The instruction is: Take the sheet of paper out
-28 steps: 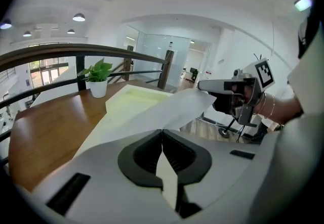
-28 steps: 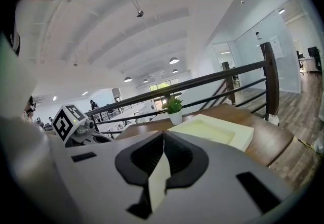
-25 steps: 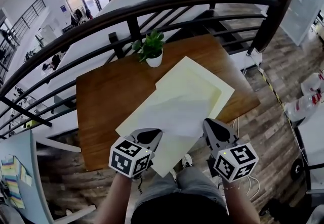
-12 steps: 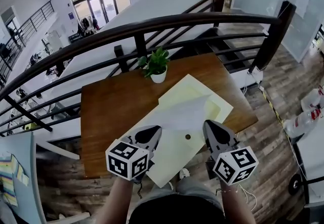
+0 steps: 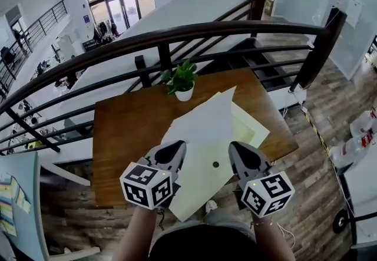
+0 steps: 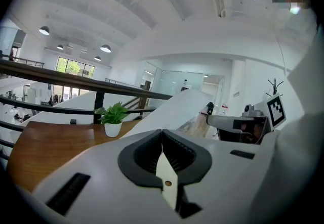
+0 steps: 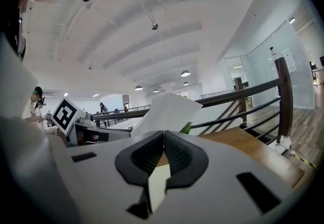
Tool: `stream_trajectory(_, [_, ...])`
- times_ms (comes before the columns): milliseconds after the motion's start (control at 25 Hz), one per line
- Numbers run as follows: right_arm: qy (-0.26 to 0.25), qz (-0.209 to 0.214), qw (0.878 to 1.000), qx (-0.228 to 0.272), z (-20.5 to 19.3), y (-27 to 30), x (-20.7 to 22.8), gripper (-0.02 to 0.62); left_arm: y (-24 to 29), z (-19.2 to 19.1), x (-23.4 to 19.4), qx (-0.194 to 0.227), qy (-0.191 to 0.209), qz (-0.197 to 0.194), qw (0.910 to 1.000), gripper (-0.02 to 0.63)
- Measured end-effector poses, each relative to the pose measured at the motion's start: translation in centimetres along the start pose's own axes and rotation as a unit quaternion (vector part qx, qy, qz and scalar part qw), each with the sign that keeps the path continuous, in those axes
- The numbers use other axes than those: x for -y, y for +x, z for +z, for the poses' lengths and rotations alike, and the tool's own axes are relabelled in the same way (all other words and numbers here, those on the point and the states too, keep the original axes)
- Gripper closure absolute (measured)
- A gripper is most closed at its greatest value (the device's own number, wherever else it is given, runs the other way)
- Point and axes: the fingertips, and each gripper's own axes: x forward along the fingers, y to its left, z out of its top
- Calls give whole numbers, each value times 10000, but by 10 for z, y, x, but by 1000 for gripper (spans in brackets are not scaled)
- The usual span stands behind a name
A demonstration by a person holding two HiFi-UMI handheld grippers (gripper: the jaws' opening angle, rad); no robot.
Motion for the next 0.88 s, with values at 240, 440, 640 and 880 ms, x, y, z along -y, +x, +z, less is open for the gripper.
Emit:
stream_trajectory(240, [-67,85,9999,-59,-1,5,3,569,8,2,5,90,-4,-12,10000,586])
stream_trajectory(440, [-108,104,9998,-117,-4,6,7,569,15,1,5,100,-53,-6,9999,586])
stream_trajectory(640, [-132,120,9996,-215,-7,9,10,569,18,4,4,103,-47,8,9999,586])
stream_trajectory(880, [-172,109,9994,-283,-9,12,12,570,23,4,3,76,-60,-6,10000,586])
